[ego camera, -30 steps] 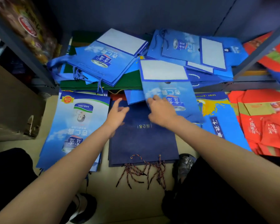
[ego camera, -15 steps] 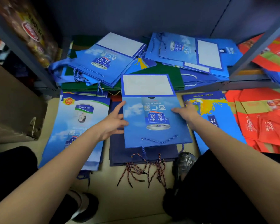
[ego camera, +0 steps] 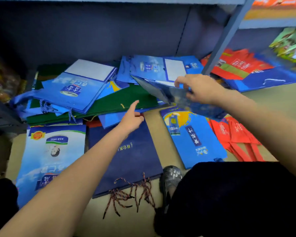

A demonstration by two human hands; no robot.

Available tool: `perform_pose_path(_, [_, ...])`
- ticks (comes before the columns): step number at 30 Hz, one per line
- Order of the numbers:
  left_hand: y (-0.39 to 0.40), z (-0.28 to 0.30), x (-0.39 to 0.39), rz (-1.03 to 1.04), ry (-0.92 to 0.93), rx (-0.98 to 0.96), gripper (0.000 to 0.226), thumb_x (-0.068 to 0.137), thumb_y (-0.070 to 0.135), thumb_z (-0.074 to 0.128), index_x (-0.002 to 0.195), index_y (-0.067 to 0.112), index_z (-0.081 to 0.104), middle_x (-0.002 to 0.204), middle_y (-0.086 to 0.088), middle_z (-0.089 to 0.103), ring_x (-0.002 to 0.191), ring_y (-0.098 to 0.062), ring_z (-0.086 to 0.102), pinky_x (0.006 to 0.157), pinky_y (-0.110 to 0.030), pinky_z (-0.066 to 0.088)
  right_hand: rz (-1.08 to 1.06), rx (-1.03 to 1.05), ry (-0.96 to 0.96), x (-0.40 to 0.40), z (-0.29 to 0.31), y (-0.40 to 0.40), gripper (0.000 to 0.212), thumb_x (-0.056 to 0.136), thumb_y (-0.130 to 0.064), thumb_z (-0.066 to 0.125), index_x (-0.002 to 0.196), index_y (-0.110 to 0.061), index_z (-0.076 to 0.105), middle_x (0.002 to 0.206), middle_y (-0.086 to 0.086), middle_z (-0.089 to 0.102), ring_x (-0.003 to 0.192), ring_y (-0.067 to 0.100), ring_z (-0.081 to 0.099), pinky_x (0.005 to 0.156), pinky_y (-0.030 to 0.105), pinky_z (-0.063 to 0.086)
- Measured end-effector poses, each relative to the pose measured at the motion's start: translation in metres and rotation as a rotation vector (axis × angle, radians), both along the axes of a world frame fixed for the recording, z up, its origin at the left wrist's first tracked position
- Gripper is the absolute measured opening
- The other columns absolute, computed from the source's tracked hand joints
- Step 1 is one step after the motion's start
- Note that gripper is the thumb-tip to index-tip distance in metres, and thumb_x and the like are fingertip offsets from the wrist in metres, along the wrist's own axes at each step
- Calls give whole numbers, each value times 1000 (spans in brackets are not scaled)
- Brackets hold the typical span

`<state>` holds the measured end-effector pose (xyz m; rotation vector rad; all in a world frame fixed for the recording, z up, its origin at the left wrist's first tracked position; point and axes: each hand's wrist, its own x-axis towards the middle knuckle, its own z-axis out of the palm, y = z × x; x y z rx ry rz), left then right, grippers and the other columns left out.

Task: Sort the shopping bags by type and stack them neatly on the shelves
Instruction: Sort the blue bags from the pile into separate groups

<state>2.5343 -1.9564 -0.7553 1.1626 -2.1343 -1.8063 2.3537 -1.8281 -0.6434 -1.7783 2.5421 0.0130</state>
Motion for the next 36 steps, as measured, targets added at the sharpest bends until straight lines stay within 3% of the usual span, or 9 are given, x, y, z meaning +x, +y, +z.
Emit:
perform_pose_path(5, [37,-2,-40,-177,35,-57,70,88,3,50,147,29,22,144,-5,38,107,-25,54,90,-36,46,103,317,348,-5,-18,63,50,87,-11,51,133,-22,37,119,9,47,104,32,56,58,34,34])
perform_pose_path(7, [56,-6,-51,-160,25,59,64,89,8,54,145,26,28,143,2,38,119,-20,48,96,-35,44,154,333,417,-1,-40,85,67,72,-9,71,129,-20,37,110,10,52,87,32,60,48,30,36])
perform_pose_path(10, [85,-13,-68,-24,93,530,36,94,14,51,127,24,44,131,1,51,104,-14,54,81,-32,48,154,328,447,3,-85,112,90,23,-8,89,98,-16,40,89,8,56,52,26,58,36,19,20])
perform_pose_path(15, [115,-25,-105,12,153,730,25,95,11,48,109,30,41,120,0,52,105,-22,55,80,-32,48,-52,338,299,-8,-119,116,92,14,-17,90,92,-11,43,79,5,62,47,22,56,31,19,24])
perform_pose_path(18, [115,-25,-124,-47,128,676,30,94,11,47,115,31,41,113,11,53,102,-19,55,75,-27,46,-146,279,259,-16,-114,104,62,48,-14,88,103,-7,59,99,11,60,69,28,64,43,29,46])
perform_pose_path(21, [98,-36,-129,-68,-7,524,29,94,12,47,116,30,46,106,7,55,100,-18,54,73,-26,44,-302,428,-191,-29,-150,98,55,89,-9,54,139,-10,31,132,18,35,113,38,51,86,42,45])
perform_pose_path(26, [62,-57,-105,75,-122,433,57,93,8,47,142,27,27,96,4,54,86,-16,53,66,-21,42,-369,386,-444,-33,-185,86,56,91,-7,50,142,-13,30,138,19,34,123,34,45,94,36,39])
perform_pose_path(32, [56,-87,-96,35,-261,274,59,93,12,48,146,23,27,133,-8,49,96,-19,49,76,-28,41,-504,290,-504,-54,-216,79,51,91,-13,53,139,-10,36,133,20,41,121,34,45,95,33,37])
perform_pose_path(36, [62,-112,-104,-16,-312,183,55,91,7,44,143,21,32,94,-4,49,77,-17,45,68,-27,37,-507,310,-509,-67,-248,75,61,90,-24,58,143,-14,31,137,22,37,127,34,39,103,33,27])
